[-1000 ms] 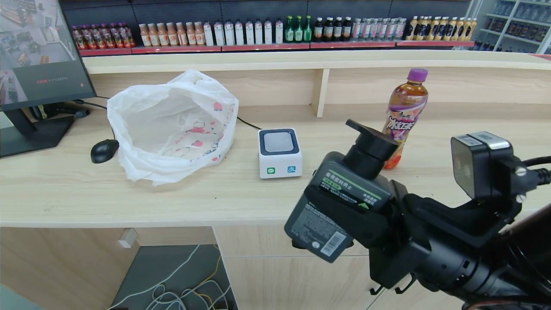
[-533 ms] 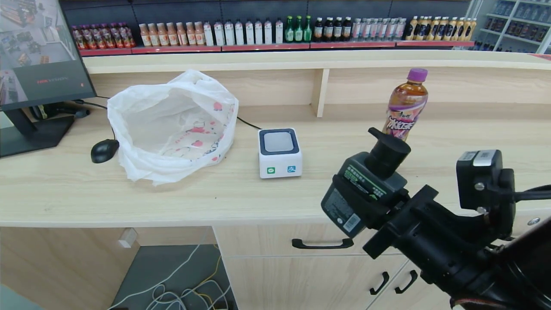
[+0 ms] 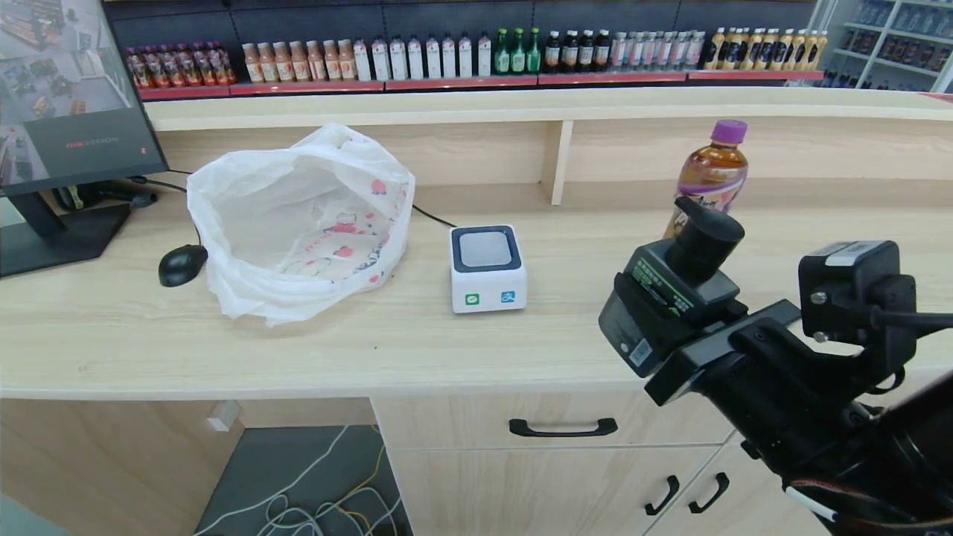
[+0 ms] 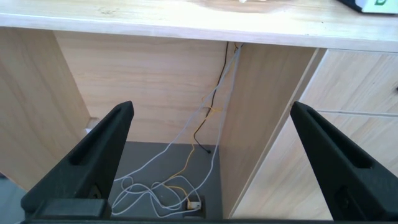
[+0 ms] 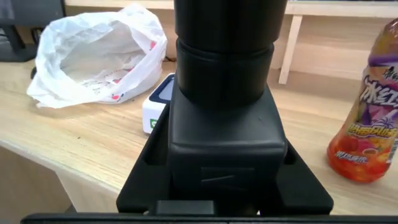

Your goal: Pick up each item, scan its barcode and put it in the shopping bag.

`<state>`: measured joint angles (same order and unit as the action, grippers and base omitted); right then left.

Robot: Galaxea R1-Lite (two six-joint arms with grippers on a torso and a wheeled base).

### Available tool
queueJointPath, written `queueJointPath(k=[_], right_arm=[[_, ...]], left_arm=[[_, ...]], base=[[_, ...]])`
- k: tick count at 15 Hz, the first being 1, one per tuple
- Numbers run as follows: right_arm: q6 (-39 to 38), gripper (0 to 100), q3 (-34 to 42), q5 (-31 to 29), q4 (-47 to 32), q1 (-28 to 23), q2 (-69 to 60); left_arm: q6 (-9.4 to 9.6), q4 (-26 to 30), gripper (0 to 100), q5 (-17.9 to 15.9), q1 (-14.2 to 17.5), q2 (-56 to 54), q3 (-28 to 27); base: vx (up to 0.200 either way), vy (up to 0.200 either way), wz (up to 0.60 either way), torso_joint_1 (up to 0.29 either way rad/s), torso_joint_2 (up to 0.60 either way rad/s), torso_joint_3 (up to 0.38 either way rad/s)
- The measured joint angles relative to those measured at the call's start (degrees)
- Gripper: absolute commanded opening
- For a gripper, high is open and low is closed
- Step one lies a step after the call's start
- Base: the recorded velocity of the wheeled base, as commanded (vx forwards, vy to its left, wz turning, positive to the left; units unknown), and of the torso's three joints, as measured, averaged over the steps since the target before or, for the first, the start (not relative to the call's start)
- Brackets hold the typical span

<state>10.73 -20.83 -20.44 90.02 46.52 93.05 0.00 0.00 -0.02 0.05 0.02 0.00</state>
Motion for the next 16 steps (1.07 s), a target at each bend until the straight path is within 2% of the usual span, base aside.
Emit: queueJointPath(k=[3,10,12,16], right_arm=[[-0.6,0,0.5,-4.2,0.0,-0.7,0.0],[-2.6,0,-0.6,-4.1,-0.1,-1.1,0.1],[-2.1,0,-1.8,-4.1,0.0,-1.1,0.1],[5.1,0,-6.6,-3.9,0.0,-2.1,0.5]], left_arm=[[-0.02,0.0,100,0.0,0.0,0.0,0.0],[-0.07,0.0,100,0.0,0.0,0.0,0.0],[-0.02,0.0,100,0.0,0.0,0.0,0.0],[0.00,0.0,100,0.0,0.0,0.0,0.0]], base=[[0.000,0.200,0.00,0.004,0.00,0.004],[0.000,0.200,0.00,0.004,0.00,0.002],[0.000,0.000,0.00,0.000,0.00,0.000],[0.000,0.000,0.00,0.000,0.00,0.000]])
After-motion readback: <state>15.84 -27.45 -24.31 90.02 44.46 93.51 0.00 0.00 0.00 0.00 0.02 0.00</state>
